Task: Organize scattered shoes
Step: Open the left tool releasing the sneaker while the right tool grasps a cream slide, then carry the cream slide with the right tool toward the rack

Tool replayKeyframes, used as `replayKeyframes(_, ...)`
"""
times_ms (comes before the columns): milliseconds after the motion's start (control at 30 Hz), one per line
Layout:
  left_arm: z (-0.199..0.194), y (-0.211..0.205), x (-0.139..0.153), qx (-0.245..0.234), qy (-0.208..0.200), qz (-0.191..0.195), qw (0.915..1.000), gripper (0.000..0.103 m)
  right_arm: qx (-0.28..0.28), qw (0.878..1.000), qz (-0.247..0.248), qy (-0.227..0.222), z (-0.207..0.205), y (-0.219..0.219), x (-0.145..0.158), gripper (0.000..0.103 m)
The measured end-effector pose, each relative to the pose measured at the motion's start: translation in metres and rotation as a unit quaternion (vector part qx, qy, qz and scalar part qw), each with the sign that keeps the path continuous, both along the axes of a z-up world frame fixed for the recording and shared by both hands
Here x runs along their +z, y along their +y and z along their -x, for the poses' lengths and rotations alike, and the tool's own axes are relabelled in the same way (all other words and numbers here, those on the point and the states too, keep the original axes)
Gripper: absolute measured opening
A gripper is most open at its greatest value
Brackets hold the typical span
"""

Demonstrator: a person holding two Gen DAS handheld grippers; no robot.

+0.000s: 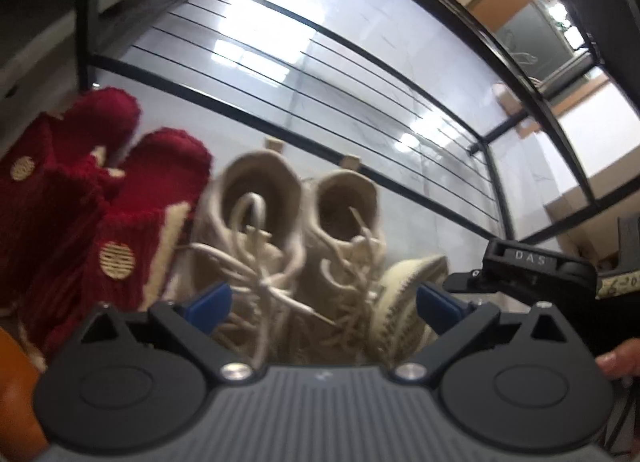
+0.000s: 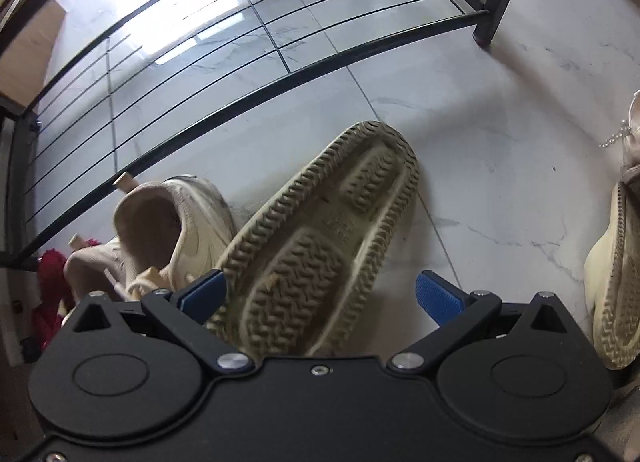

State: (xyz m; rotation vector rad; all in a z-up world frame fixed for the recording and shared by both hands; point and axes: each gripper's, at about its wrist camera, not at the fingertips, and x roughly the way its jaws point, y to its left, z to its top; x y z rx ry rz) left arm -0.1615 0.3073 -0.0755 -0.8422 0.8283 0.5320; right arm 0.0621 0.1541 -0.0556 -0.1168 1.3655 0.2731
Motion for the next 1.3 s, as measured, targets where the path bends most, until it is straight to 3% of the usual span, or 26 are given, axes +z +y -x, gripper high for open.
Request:
replayKeyframes(67, 0.002, 0.002, -0.003, 0.015, 0.019, -0.003, 0.9997, 0.1, -0.012, 1.0, 0.012, 0.001, -0.005, 0.007, -0.009, 0.103)
replayKeyframes(233, 0.005, 0.01, -0.011, 0.031, 0.024, 0.029, 0.9988, 0.1, -0.021, 0.999, 0.033, 0.007, -0.013, 0.026, -0.029, 0.103)
replayKeyframes(433, 0.002, 0.01, -0.009, 0.03, 0.025, 0.012, 0.9992, 0.1, 0.043, 0.995, 0.081, -0.03, -0.001, 0.052, -0.037, 0.103)
replayKeyframes(567, 0.002, 0.008, -0.007, 0.028, 0.025, 0.004, 0.9993, 0.1, 0.062, 0.993, 0.098, -0.029, 0.004, 0.056, -0.042, 0.103)
replayKeyframes(833, -0.001, 0.006, -0.01, 0.019, 0.028, 0.016, 0.9993, 0.1, 0.075, 0.994, 0.072, -0.02, 0.002, 0.035, -0.034, 0.102)
replayKeyframes(1000, 0.001, 0.006, -0.011, 0.022, 0.029, 0.016, 0.9992, 0.1, 0.053, 0.997, 0.055, -0.014, -0.005, 0.007, -0.03, 0.092)
replayKeyframes(1300, 0.001, -0.001, -0.012, 0.01, 0.03, 0.014, 0.9994, 0.1, 0.01, 1.0, 0.023, -0.002, -0.015, -0.042, -0.027, 0.093)
